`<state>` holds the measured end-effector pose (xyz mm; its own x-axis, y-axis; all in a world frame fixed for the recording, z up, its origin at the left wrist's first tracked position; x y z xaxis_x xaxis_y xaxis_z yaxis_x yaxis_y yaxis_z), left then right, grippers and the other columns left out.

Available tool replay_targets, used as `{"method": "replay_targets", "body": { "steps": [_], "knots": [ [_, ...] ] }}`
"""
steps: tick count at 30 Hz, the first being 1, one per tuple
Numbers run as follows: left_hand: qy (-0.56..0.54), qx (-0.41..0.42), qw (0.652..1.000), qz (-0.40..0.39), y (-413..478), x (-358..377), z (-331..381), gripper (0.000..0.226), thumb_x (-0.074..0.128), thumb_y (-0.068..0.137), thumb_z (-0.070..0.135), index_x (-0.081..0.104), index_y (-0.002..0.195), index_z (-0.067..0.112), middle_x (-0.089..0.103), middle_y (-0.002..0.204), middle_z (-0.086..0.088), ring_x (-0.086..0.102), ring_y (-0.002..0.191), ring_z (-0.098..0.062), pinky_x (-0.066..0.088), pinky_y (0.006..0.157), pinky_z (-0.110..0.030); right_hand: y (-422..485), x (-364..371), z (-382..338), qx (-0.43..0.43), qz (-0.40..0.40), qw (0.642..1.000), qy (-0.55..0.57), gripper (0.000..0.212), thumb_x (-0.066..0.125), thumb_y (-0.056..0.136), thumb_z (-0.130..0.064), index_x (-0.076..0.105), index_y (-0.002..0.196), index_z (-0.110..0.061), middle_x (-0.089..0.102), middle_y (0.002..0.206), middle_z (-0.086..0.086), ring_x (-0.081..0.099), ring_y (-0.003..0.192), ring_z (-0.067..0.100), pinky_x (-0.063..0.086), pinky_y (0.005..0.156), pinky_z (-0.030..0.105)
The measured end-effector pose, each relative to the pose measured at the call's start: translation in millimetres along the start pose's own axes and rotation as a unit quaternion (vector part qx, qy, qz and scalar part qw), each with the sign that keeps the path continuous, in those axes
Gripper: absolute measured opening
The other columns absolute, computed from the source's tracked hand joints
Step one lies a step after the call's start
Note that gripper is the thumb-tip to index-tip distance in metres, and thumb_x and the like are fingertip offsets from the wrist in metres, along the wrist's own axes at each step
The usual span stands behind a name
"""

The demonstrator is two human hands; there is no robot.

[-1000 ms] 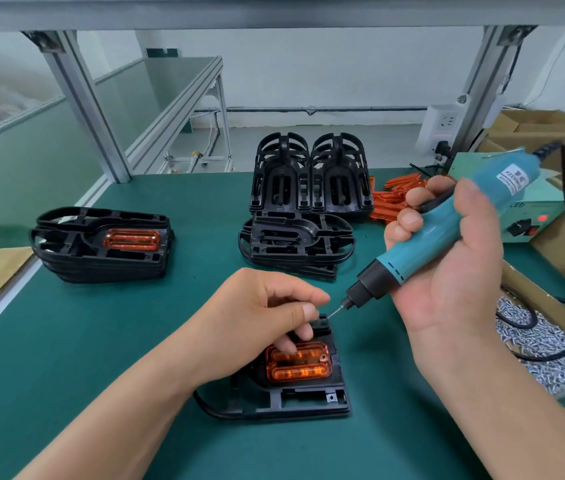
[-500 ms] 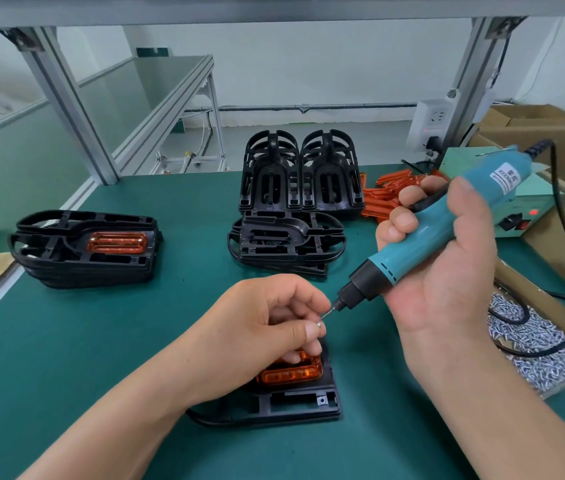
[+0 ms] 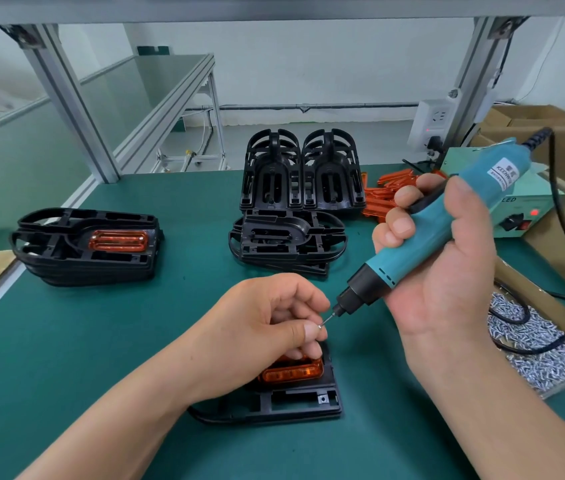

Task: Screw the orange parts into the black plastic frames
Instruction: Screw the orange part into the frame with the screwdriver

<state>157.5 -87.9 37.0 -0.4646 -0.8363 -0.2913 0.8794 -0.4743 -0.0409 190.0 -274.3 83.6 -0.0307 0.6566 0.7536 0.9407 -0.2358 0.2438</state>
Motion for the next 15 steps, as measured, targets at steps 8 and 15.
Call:
{"method": "replay_targets", "body": {
  "steps": [8, 15],
  "knots": [
    [0.043, -0.008, 0.999, 0.016, 0.2, -0.7, -3.8, 0.025, 0.072, 0.092, 0.014, 0.07, 0.102, 0.037, 0.078, 0.093, 0.004, 0.077, 0.086, -0.015, 0.062, 0.077, -0.028, -2.4, 2.8, 5.8, -0.013, -0.018, 0.999, -0.044, 0.011, 0.056, 0.108, -0.022, 0.053, 0.114, -0.014, 0.065, 0.095, 0.002, 0.053, 0.064, 0.012, 0.046, 0.063, 0.024],
    [0.074, -0.012, 0.997, 0.018, 0.1, -1.0, -5.6, 0.027, 0.072, 0.091, 0.022, 0.071, 0.111, 0.04, 0.078, 0.095, 0.008, 0.076, 0.082, -0.011, 0.061, 0.089, -0.04, -1.7, -0.9, 9.6, 0.004, -0.017, 0.999, -0.032, 0.013, 0.057, 0.106, -0.019, 0.05, 0.115, -0.014, 0.063, 0.091, 0.001, 0.052, 0.062, 0.011, 0.046, 0.062, 0.023]
  ]
}}
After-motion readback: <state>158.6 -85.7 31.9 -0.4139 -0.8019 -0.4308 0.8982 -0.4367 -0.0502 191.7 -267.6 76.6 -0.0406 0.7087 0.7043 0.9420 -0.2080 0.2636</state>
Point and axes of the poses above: each hand's wrist, its own y-axis towards the middle knuckle, its own x-axis out of the palm, z = x × y, the point moved 8 cm from there along y, towards the middle knuckle
